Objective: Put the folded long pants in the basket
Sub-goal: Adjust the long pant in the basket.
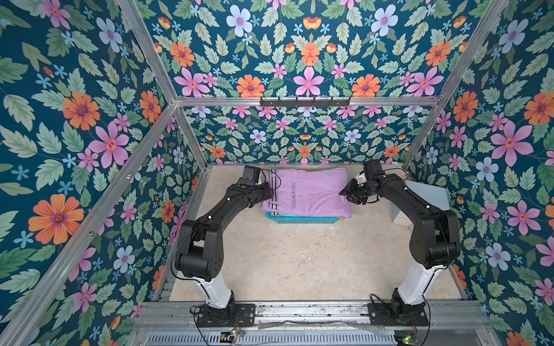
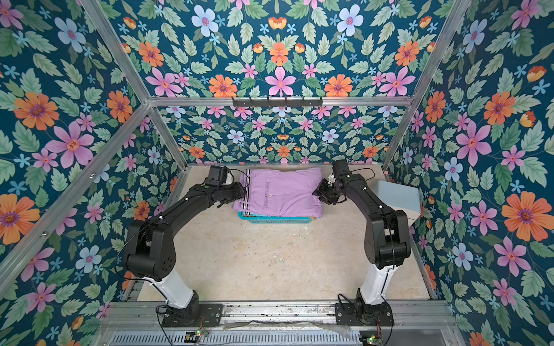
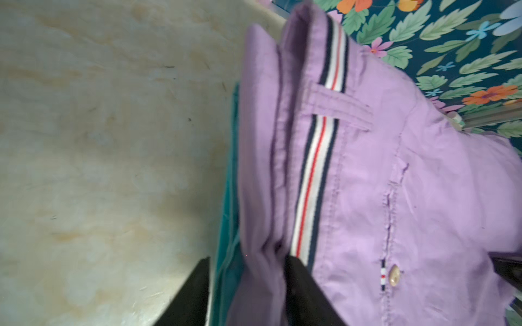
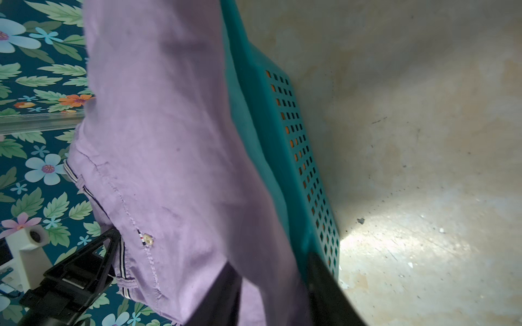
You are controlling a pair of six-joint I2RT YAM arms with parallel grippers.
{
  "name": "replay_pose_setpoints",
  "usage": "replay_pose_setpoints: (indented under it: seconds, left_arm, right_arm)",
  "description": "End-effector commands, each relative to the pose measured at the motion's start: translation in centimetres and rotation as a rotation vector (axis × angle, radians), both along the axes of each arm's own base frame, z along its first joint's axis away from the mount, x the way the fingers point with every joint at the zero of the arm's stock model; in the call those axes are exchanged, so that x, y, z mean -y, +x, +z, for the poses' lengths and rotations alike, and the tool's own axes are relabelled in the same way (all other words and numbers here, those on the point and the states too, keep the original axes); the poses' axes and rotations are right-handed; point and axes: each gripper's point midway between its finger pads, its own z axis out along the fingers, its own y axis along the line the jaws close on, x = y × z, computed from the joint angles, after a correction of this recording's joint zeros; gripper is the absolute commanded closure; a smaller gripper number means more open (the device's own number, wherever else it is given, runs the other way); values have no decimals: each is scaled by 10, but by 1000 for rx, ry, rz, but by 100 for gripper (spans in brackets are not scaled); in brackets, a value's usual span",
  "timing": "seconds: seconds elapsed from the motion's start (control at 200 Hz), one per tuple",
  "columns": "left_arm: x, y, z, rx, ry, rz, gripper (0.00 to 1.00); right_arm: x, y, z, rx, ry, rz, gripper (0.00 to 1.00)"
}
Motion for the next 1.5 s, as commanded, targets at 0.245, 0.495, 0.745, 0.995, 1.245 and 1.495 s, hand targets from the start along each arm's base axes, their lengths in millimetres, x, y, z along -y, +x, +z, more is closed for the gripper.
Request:
replay_pose_setpoints:
  seconds: [0.245,0.495,0.745,0.995,1.245,1.495]
  left_arm:
    - [31,0,83,187,-138,-167,73]
    - [72,19,69,180,-208,-283,100]
    - [74,63,23,90,-154,-236,100]
    - [51,61,2,72,-54,-175,100]
    - [56,58,73,223,-144,-175,100]
    - [107,75,65,226,-286,-223,100]
  right_arm:
    - [31,60,38,114,105,-37,50]
    - [12,99,39,155,233,-30,72]
    - [3,123,14,127,264,-13,85]
    - [16,137,21,202,218,0,85]
    - [27,101,80,344,147,-151,46]
    - [-81,97,94,436,293,-135,65]
